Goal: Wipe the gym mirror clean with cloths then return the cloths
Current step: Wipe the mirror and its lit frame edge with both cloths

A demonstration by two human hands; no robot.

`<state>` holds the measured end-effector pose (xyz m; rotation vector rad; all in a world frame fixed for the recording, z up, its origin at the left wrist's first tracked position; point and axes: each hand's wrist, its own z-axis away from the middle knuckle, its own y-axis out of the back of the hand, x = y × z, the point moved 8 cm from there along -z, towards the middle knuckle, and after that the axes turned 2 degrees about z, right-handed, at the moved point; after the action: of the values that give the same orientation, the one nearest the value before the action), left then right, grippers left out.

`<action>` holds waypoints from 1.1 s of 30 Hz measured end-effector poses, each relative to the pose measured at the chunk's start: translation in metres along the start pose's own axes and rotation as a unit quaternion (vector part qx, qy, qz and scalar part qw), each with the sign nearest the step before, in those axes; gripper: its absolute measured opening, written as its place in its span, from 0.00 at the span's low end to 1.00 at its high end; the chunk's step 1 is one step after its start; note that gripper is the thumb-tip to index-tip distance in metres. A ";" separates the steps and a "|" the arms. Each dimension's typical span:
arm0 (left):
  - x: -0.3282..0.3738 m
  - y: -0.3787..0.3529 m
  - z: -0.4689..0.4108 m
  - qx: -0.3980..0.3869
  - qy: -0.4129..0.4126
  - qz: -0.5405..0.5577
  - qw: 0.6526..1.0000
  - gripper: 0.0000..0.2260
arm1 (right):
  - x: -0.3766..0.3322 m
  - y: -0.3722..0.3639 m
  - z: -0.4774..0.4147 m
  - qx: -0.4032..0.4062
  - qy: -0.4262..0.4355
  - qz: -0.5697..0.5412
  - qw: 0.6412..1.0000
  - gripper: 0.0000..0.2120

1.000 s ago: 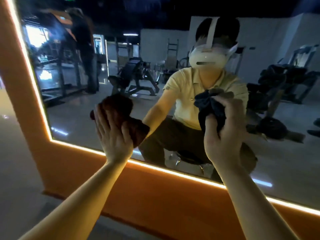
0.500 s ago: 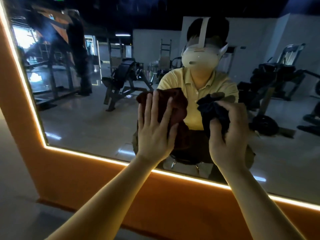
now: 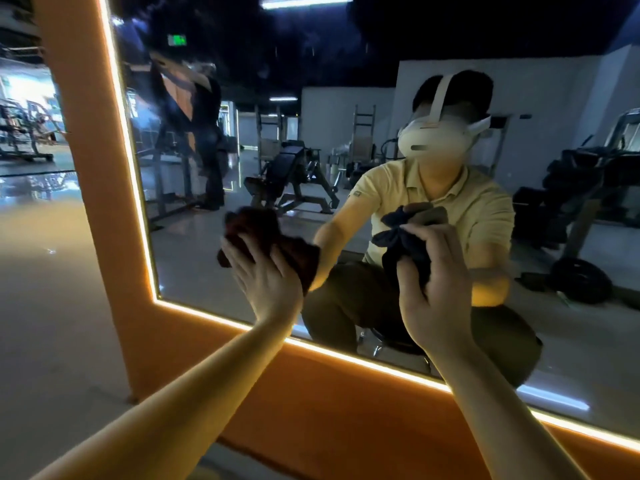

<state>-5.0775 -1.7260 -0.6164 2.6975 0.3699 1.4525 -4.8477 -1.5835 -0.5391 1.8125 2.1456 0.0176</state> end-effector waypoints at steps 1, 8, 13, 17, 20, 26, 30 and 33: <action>0.002 -0.003 0.017 -0.042 -0.054 -0.008 0.998 0.30 | 0.000 0.003 0.000 0.004 0.002 -0.003 1.000 0.16; 0.075 0.030 -0.098 -0.010 -0.120 -0.001 0.993 0.34 | 0.003 0.001 0.002 0.013 -0.024 -0.005 1.000 0.15; 0.076 0.005 -0.064 0.047 -0.225 -0.013 0.973 0.30 | 0.005 0.004 0.000 0.026 -0.031 0.004 0.999 0.15; 0.017 -0.038 0.030 -0.090 -0.430 -0.126 0.890 0.29 | 0.003 0.007 -0.003 0.024 -0.011 0.052 0.998 0.14; -0.009 -0.053 0.065 -0.151 -0.561 -0.218 0.784 0.28 | 0.004 0.005 -0.011 -0.004 -0.006 0.059 0.998 0.14; 0.098 -0.049 0.025 -0.115 -0.577 -0.122 0.799 0.29 | 0.011 0.044 -0.027 0.033 -0.029 0.118 0.992 0.13; 0.170 -0.079 0.046 -0.073 -0.554 -0.106 0.822 0.30 | 0.037 0.105 -0.013 0.068 -0.052 0.160 0.983 0.14; 0.181 -0.107 0.107 -0.092 -0.601 -0.101 0.787 0.30 | 0.064 0.154 0.002 0.092 -0.074 0.187 0.975 0.14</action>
<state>-4.9128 -1.5723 -0.5451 2.6413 0.3384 -0.4043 -4.7082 -1.4929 -0.5221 2.2245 1.7279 -0.2277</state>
